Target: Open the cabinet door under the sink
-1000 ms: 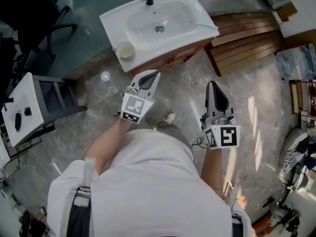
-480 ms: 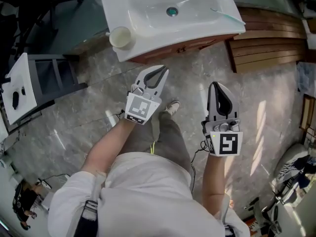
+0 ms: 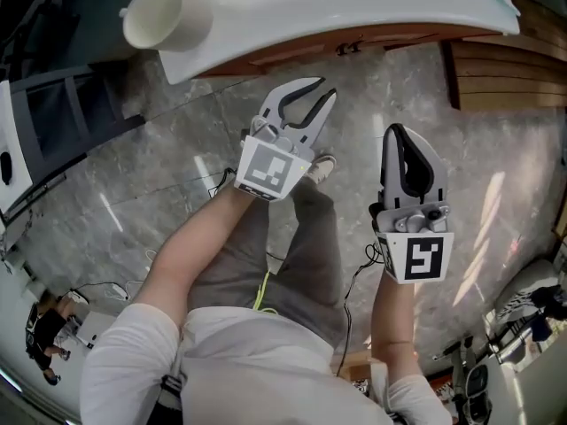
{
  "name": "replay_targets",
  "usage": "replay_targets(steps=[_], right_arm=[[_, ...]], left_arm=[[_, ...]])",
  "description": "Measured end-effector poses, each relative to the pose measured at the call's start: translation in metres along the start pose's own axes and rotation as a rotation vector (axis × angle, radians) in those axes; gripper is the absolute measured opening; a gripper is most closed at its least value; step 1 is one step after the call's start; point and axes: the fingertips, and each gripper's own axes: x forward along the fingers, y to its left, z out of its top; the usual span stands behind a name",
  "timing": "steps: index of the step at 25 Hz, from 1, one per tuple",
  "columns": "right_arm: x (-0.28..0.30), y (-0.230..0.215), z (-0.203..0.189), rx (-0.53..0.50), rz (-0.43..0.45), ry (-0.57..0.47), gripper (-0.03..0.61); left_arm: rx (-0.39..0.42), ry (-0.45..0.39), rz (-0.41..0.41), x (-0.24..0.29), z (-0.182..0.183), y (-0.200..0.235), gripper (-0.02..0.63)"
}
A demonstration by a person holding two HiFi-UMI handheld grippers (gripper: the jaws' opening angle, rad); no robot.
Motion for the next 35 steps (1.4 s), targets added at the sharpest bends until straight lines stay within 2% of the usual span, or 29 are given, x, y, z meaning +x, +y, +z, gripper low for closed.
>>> replay_targets(steps=[7, 17, 27, 35], right_arm=[[0.034, -0.013, -0.080, -0.003, 0.013, -0.003, 0.032], [0.064, -0.038, -0.147, -0.029, -0.027, -0.027, 0.032], [0.084, -0.037, -0.196, -0.024, -0.024, -0.038, 0.032], [0.093, -0.042, -0.214, -0.036, -0.028, -0.058, 0.032]], left_arm=[[0.010, -0.010, -0.013, 0.053, -0.074, 0.005, 0.100], [0.020, -0.027, -0.001, 0.101, -0.140, 0.018, 0.101], [0.045, -0.041, -0.008, 0.135, -0.181, 0.024, 0.101], [0.069, -0.082, 0.022, 0.144, -0.190, 0.031, 0.092]])
